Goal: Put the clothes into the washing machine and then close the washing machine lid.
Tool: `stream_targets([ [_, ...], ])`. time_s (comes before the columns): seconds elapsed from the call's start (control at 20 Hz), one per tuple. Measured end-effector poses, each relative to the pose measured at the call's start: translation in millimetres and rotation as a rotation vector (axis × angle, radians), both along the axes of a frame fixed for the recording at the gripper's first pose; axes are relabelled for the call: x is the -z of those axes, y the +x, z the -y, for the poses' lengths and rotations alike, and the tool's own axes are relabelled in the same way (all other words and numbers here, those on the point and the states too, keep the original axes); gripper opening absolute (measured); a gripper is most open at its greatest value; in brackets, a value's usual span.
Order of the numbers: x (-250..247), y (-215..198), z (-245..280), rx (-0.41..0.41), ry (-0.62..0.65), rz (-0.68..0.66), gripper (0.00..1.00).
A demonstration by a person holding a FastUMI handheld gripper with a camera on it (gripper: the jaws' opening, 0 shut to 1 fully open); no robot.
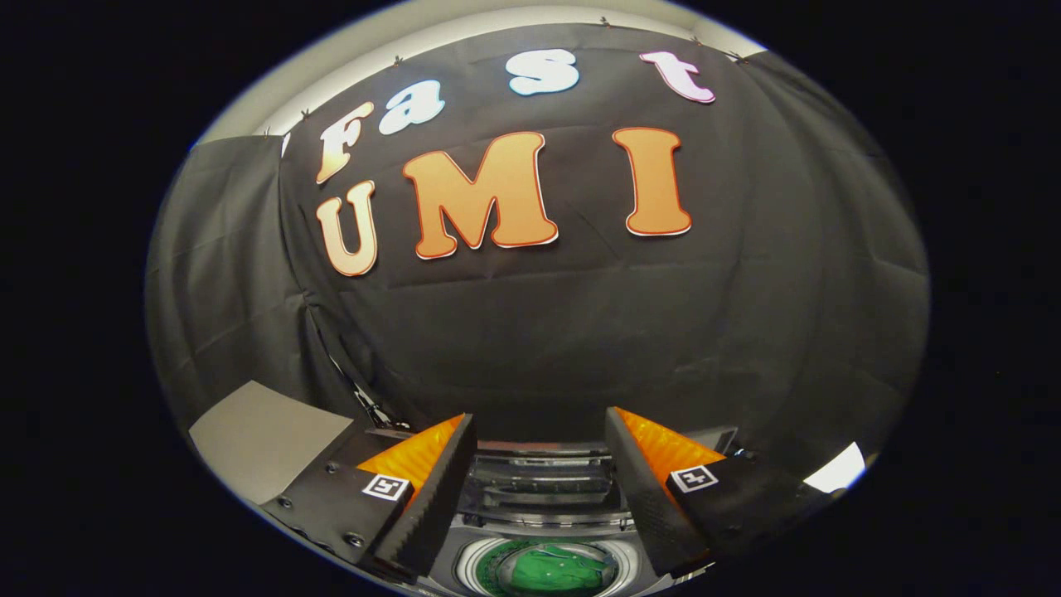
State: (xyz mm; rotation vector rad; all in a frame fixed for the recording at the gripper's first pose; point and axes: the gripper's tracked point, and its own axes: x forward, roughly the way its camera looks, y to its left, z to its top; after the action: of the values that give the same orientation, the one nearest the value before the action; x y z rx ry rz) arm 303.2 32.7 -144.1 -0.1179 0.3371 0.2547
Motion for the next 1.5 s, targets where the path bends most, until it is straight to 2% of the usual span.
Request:
stream_targets([
  [0.25,45,49,-2,0.052,-0.050,-0.085,0.99],
  [0.4,68,61,-1,0.078,-0.065,-0.141,0.99],
  [0.6,72,75,1,0.096,-0.077,-0.113,0.99],
  [1.05,68,60,0,0.068,-0.058,-0.072,1.00],
  [1.5,69,-4,11,0.056,-0.052,-0.047,0.99],
])
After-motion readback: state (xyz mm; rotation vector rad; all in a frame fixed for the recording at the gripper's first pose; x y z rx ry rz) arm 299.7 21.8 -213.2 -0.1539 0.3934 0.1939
